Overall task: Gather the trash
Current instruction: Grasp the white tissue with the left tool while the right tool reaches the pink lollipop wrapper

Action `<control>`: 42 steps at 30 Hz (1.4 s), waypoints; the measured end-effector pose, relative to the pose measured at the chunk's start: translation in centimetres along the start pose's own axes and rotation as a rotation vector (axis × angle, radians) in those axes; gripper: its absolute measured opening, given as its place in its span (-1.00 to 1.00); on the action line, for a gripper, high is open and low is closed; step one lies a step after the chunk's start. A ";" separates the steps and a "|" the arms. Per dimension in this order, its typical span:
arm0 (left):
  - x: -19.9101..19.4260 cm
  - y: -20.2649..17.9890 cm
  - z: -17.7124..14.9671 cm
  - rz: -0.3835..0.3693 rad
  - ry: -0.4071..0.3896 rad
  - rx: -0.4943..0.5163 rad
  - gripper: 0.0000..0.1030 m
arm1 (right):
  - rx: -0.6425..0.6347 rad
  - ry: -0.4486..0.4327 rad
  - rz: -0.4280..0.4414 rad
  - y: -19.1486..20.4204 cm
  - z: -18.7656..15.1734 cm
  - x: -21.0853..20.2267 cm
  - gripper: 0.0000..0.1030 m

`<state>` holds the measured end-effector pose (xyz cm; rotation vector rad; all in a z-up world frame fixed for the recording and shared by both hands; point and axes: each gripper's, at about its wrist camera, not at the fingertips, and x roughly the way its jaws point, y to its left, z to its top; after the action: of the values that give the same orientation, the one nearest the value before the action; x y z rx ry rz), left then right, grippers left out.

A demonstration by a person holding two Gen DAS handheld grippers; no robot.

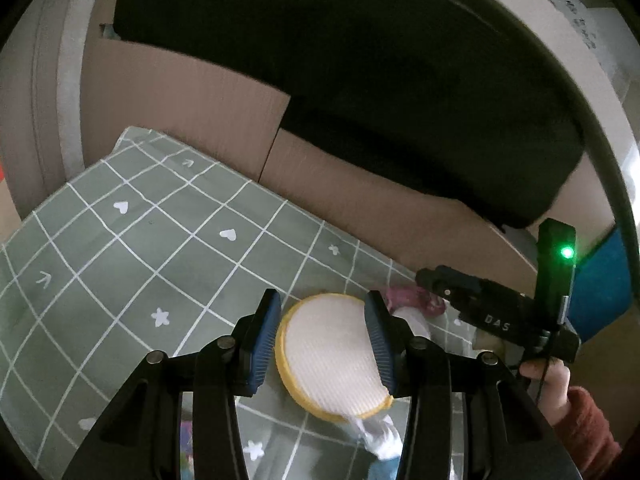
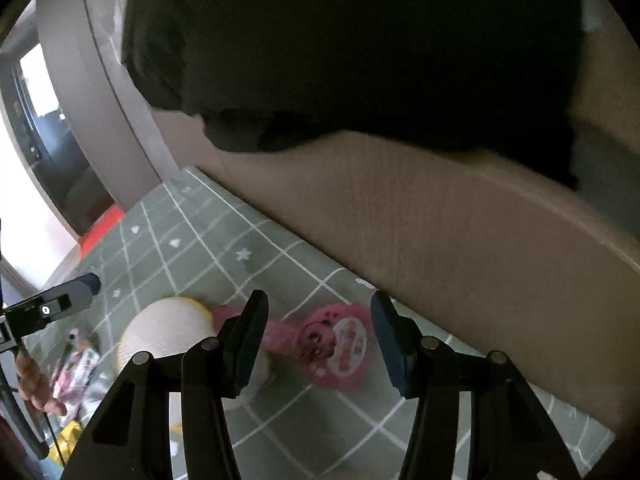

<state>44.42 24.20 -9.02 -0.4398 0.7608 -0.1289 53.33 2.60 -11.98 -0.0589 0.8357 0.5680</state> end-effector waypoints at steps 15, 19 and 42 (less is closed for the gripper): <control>-1.3 -2.2 -2.5 -0.069 0.018 0.083 -0.13 | -0.047 0.108 0.039 0.8 -5.8 -4.3 -0.61; -1.1 -4.5 -3.7 -0.096 0.050 0.136 -0.13 | 0.027 0.077 0.036 -0.9 -7.1 -8.3 -0.69; 3.7 -13.9 -7.0 0.052 0.171 0.372 -0.76 | 0.065 -0.009 -0.030 -4.5 -14.0 -15.7 -0.22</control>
<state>42.90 8.27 -9.87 -0.0553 0.8932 -0.2569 37.68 -12.07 -10.99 -0.0090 0.8430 0.5124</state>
